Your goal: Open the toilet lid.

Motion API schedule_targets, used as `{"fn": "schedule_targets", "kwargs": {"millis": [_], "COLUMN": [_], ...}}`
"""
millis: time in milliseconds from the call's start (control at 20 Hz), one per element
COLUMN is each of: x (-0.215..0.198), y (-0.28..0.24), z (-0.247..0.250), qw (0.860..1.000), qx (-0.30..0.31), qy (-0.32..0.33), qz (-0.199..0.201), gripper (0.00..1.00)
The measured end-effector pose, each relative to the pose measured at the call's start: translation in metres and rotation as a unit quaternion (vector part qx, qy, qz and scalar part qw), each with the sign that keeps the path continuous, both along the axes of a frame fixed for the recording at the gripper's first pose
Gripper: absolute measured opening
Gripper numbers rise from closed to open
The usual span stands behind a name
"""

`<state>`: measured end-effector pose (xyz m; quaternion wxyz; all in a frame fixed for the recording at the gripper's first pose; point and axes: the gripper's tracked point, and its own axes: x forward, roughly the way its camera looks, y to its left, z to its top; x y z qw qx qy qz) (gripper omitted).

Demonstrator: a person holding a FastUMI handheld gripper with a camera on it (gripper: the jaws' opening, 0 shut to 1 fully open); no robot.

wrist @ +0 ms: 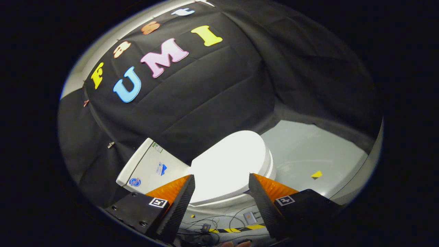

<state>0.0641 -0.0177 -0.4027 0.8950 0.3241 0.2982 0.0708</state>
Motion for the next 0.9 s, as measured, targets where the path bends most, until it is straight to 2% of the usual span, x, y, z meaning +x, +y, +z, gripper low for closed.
{"fn": "schedule_targets", "kwargs": {"millis": [150, 450, 750, 800, 900], "x": [0.006, -0.001, 0.014, 0.018, 0.021], "y": [0.004, 0.009, 0.010, 0.014, 0.021], "z": [-0.043, -0.130, -0.187, -0.195, -0.205], "qw": [0.997, 0.987, 0.974, 0.972, 0.968], "qx": [0.053, 0.101, 0.158, 0.164, 0.176], "qy": [0.046, 0.115, 0.162, 0.168, 0.177], "qz": [0.012, 0.039, 0.021, 0.022, 0.028], "gripper": [0.98, 0.97, 0.96, 0.91, 0.91]}}
